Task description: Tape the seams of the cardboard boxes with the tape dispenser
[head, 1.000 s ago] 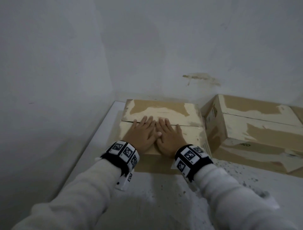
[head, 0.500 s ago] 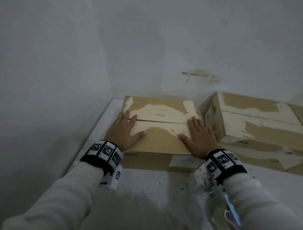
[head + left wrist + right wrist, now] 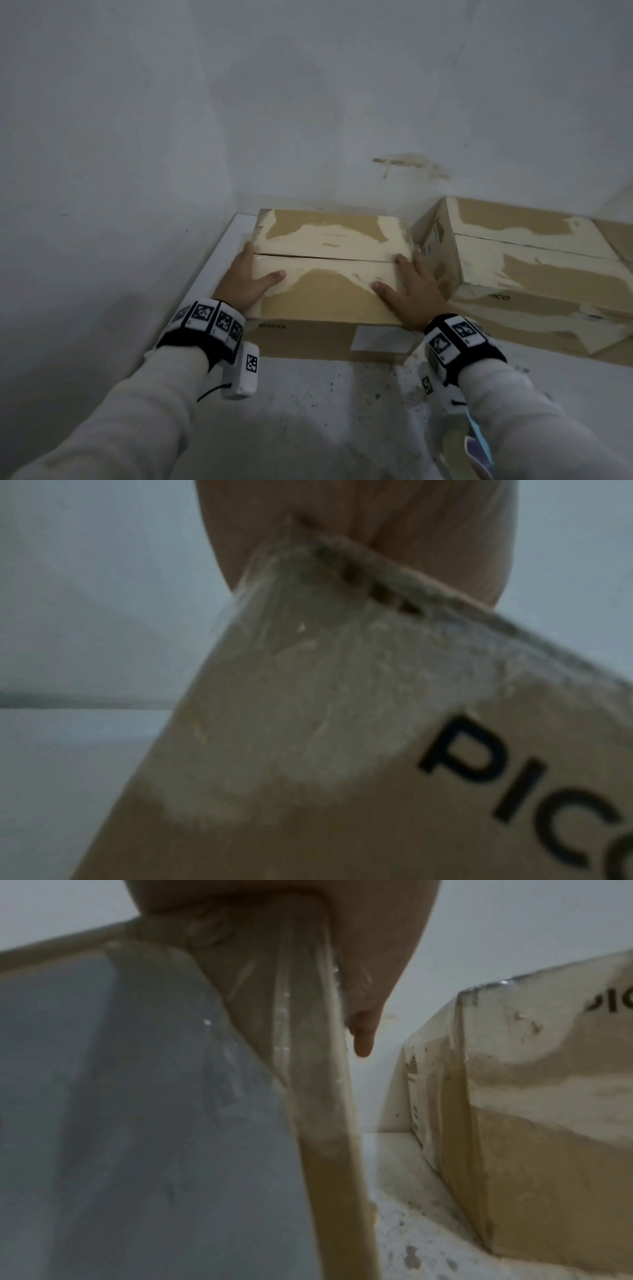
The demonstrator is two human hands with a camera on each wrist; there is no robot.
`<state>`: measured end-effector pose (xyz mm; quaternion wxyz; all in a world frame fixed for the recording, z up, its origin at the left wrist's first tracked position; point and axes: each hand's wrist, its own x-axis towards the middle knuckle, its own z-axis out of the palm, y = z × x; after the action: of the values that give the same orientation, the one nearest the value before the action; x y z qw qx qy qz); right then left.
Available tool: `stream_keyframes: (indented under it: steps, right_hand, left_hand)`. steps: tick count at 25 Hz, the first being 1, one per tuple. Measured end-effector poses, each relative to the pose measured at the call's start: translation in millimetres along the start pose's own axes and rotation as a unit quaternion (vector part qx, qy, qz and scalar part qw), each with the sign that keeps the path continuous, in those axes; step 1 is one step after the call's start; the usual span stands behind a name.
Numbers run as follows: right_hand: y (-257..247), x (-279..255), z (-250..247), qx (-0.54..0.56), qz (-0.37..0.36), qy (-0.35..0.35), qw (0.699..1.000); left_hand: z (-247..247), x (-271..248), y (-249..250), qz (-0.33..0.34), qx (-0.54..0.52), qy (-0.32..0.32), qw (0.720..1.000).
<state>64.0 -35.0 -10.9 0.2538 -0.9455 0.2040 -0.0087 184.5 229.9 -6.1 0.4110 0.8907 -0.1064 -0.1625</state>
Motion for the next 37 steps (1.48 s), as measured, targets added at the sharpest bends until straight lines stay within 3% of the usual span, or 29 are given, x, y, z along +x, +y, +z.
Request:
stream_keyframes:
  steps: [2,4,7,10,13,25,33,37]
  right_hand:
    - [1,2,-1,0.004,0.019,-0.029,0.999]
    - [0,3,0,-0.059,0.026,-0.027,0.998]
    - [-9,-7,0,-0.148,-0.048,-0.004,0.988]
    - [-9,-25,1,-0.179,-0.159,-0.093,0.966]
    - [6,-21,-1,-0.237,-0.165,-0.092,0.953]
    - [31,63,-27,-0.222,-0.063,-0.076,0.97]
    - [32,61,-28,-0.229,-0.065,-0.064,0.969]
    - [18,41,-23,-0.223,-0.065,-0.01,0.973]
  left_hand:
    - [-2,2,0,-0.004,0.025,-0.013,1.0]
    - [-3,0,1,-0.007,0.123,-0.009,0.992]
    - [2,-11,5,0.071,0.274,0.013,0.959]
    - [20,-22,10,0.189,0.377,-0.109,0.9]
    - [34,-7,14,0.219,0.437,-0.114,0.865]
    - [69,97,66,0.24,0.448,-0.103,0.855]
    - [69,97,73,0.228,0.456,-0.116,0.853]
    - [74,83,80,0.214,0.445,-0.123,0.861]
